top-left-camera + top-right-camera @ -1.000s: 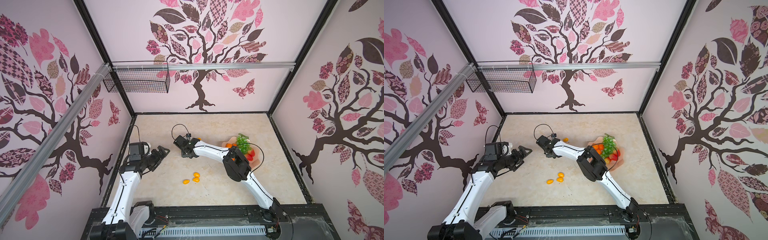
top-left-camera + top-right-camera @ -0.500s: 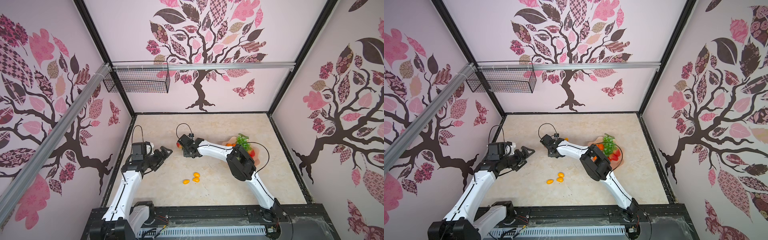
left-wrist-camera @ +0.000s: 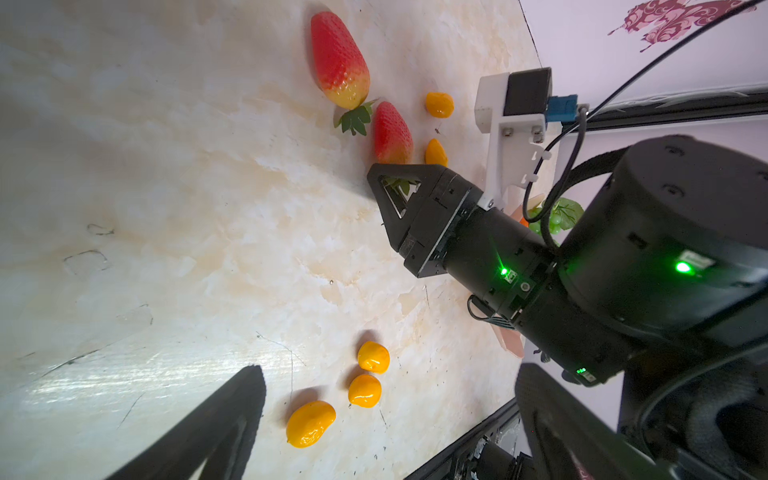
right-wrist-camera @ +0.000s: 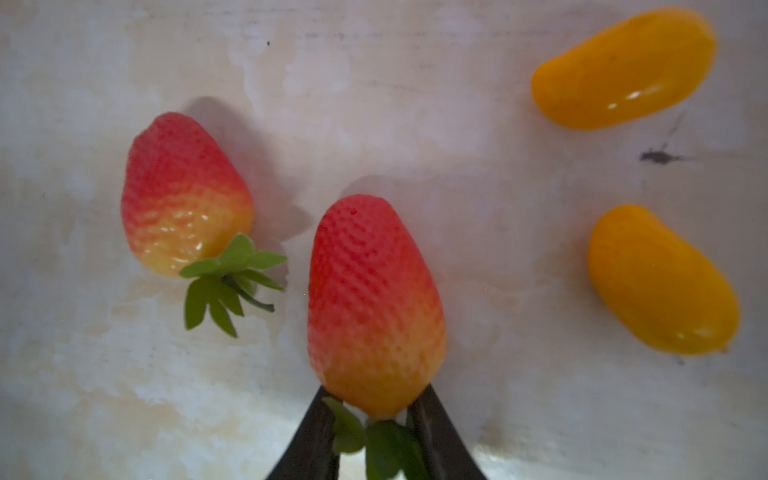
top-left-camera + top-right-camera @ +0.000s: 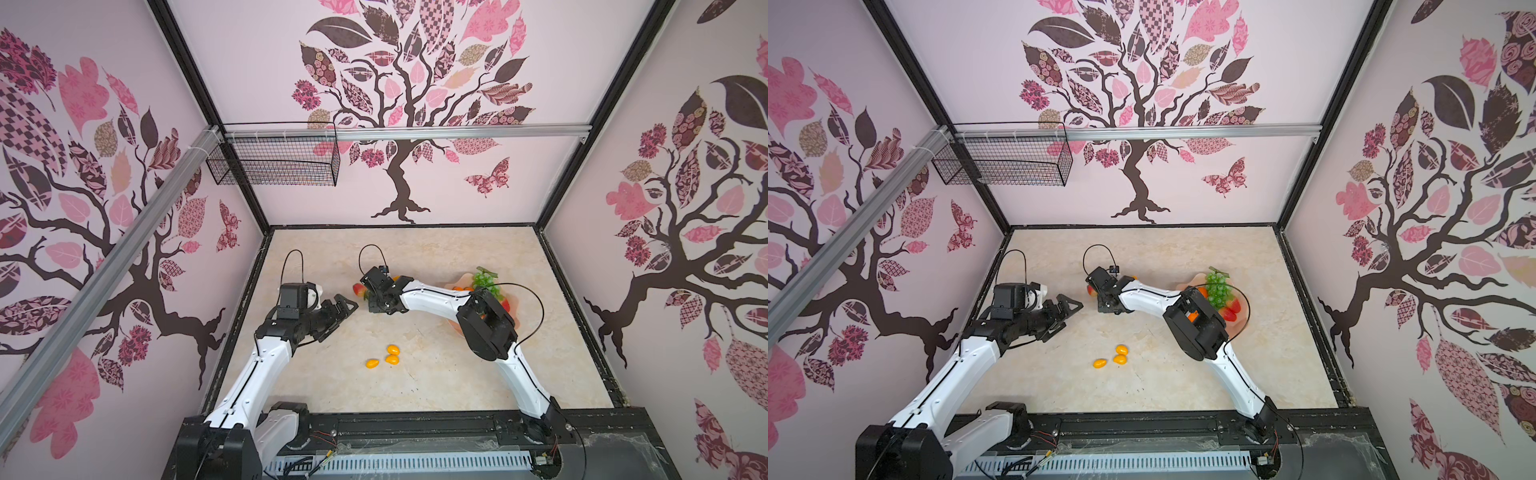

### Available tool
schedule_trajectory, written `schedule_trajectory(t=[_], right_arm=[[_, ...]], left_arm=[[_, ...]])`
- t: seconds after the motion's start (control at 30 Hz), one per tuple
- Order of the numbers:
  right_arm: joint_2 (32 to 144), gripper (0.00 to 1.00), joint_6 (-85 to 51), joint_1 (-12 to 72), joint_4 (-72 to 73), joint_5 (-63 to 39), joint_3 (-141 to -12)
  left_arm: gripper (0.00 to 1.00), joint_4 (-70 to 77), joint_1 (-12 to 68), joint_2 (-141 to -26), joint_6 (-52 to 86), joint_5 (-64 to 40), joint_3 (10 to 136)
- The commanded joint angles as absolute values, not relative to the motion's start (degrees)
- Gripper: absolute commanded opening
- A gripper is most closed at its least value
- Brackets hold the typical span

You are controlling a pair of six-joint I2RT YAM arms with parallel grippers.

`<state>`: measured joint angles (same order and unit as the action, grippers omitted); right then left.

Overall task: Arrange fruit in a fruit bowl
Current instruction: Pick up the fruit from the center of the table.

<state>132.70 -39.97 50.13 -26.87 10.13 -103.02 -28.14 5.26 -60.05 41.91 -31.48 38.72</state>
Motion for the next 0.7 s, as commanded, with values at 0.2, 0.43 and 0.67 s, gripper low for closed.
schedule_trajectory(t=[0.2, 0.43, 0.67], right_arm=[[134.11, 0.27, -39.79, 49.88, -29.29, 5.78, -100.02], [134.42, 0.22, -40.10, 49.78, -29.07, 4.79, -100.06], [134.57, 0.14, -40.00, 49.75, -28.92, 4.25, -100.11]], left_arm=[[0.98, -25.66, 5.50, -60.02, 43.33, -30.05, 38.13], [0.98, -25.15, 5.55, -59.99, 44.01, -29.79, 38.07], [0.98, -25.33, 5.65, -60.05, 44.06, -29.21, 38.46]])
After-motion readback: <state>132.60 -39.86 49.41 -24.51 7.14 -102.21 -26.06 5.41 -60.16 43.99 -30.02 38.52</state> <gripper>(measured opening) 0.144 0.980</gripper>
